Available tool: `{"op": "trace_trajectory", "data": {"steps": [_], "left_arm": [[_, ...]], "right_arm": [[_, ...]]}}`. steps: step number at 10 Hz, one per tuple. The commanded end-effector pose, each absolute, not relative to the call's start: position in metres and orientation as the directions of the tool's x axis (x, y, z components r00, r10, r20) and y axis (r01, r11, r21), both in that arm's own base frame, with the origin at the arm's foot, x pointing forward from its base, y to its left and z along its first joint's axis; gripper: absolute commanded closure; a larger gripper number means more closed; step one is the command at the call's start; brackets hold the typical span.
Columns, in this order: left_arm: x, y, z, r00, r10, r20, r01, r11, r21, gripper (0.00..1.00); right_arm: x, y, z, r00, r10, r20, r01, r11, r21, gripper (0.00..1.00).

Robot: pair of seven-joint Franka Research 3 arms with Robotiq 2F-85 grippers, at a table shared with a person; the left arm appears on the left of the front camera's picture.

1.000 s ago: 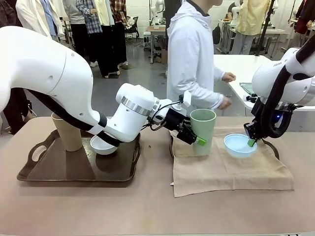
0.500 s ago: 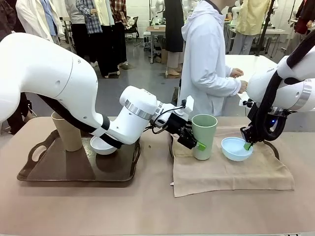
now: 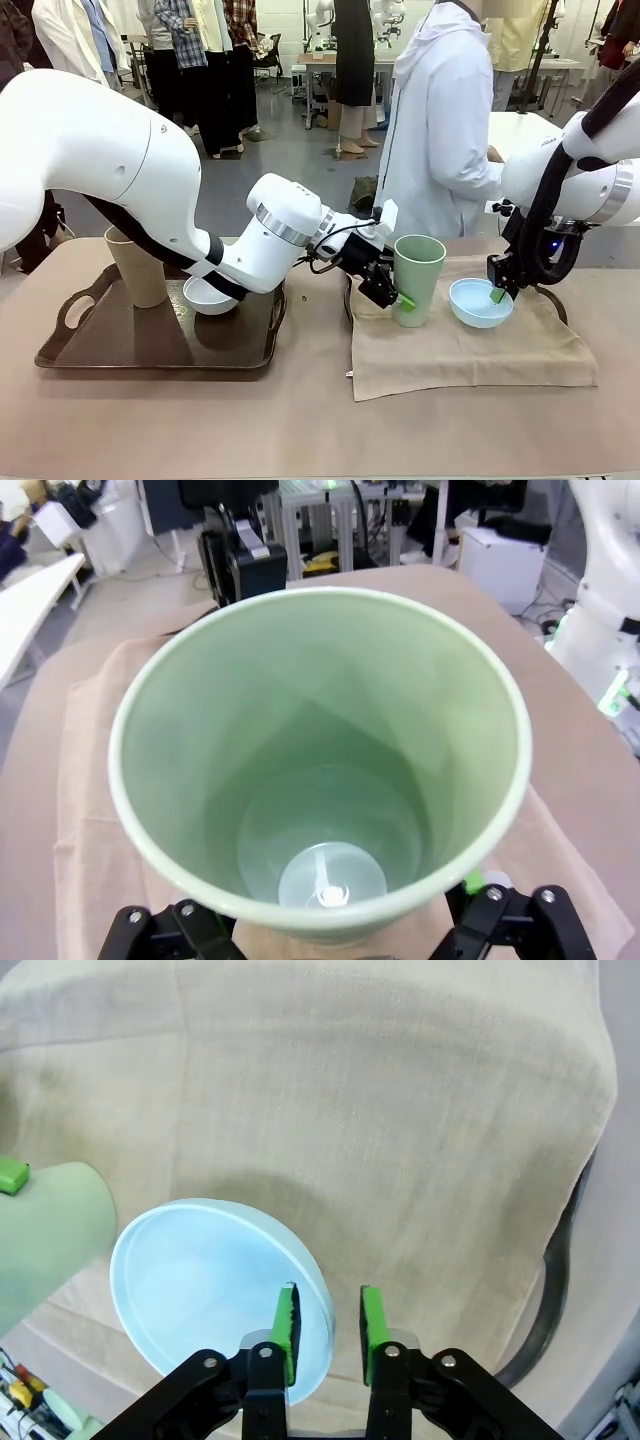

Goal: Set up a tray with a mat and arrange the tableware.
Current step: Place the Picnic Bowl and Reusable plastic cup back onto the Handle tray in front of the human's position.

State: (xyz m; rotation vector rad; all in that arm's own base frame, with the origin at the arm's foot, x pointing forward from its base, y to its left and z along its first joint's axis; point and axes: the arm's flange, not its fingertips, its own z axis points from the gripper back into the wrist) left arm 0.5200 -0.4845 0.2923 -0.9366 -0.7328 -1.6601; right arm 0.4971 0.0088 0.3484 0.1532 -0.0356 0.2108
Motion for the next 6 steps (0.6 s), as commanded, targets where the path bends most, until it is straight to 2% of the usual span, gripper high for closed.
{"op": "trace_trajectory", "data": {"steps": [1, 2, 3, 4, 5, 6], "left_arm": [[0.516, -0.477, 0.303, -0.135, -0.546, 0.827, 0.967, -0.255, -0.011, 0.0], [0.517, -0.47, 0.305, -0.115, -0.573, 0.812, 0.969, -0.244, -0.035, 0.0], [0.517, -0.462, 0.308, -0.08, -0.606, 0.791, 0.972, -0.223, -0.072, 0.0], [0.516, -0.455, 0.312, -0.052, -0.653, 0.756, 0.974, -0.199, -0.104, 0.0], [0.514, -0.447, 0.319, -0.005, -0.706, 0.708, 0.978, -0.152, -0.144, 0.0], [0.512, -0.437, 0.329, 0.055, -0.754, 0.655, 0.982, -0.076, -0.17, 0.0]], "right_arm": [[0.489, 0.008, 0.362, 0.979, 0.199, 0.051, -0.203, 0.974, 0.099, 0.53], [0.485, 0.004, 0.371, 0.977, 0.205, 0.056, -0.21, 0.972, 0.102, 0.0], [0.481, -0.002, 0.379, 0.976, 0.213, 0.054, -0.218, 0.97, 0.111, 0.33], [0.48, -0.006, 0.385, 0.977, 0.208, 0.053, -0.213, 0.971, 0.111, 0.0], [0.478, -0.01, 0.39, 0.977, 0.206, 0.051, -0.21, 0.971, 0.111, 0.25], [0.476, -0.011, 0.397, 0.978, 0.203, 0.041, -0.206, 0.972, 0.11, 0.25]]}}
